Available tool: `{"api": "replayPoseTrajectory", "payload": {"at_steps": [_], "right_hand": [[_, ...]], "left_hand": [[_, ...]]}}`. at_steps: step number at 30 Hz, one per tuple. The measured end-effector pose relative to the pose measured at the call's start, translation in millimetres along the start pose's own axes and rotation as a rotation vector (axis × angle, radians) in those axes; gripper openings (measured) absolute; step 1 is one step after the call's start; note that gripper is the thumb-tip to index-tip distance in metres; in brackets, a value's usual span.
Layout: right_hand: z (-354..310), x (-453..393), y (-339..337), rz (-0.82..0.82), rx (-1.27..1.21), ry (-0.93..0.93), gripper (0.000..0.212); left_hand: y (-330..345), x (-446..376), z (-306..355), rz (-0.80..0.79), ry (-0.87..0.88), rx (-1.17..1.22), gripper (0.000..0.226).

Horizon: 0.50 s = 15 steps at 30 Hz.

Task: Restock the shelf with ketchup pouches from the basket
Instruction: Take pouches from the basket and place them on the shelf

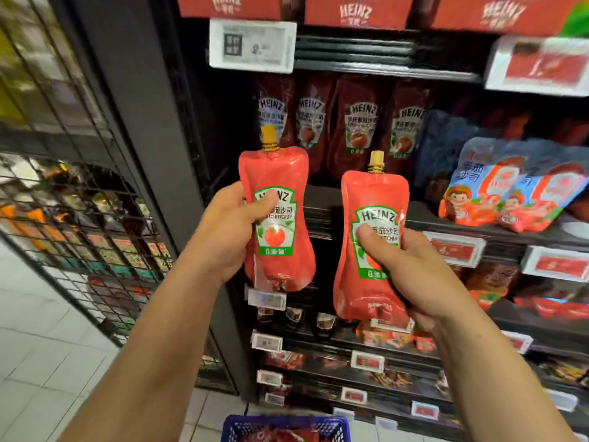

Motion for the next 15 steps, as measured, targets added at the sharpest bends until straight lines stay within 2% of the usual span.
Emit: {"api": "replayPoseTrajectory", "payload": {"at_steps": [5,10,11,14,15], "right_hand": [[-15.9,-17.6,5.3,0.013,0.041,-0.078,0.026],[-19.6,-26.5,10.4,0.018,0.021,-0.085,0.025],[-19.5,-27.8,11.1,0.017,0.026,-0.086,0.025],[-19.4,-31.4,11.9,0.023,0.037,-0.086,0.026],[-20.0,-32.4,11.4,0.025,0.032,-0.086,0.026]], "left_hand": [[4.2,-20.6,48.7,0.072,0.13,-0.048,0.012],[9.6,-55.1,72.9,0.176,0.104,-0.045,0.01],[9.0,-62.5,74.2,0.204,0.088,-0.049,0.012],[-1.1,-81.1,80.7,0.325,0.064,-0.013,0.045],[-4.8,-85.5,84.8,0.363,0.084,-0.01,0.05]]}}
Point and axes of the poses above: each hand's wrist, its own x-axis away from the middle knuckle, its own y-axis out of the palm, z = x × y, the point moved 5 cm from there along -x, towards the middle knuckle, and after that the axes turned 11 degrees about -y, right-handed, at the moved point
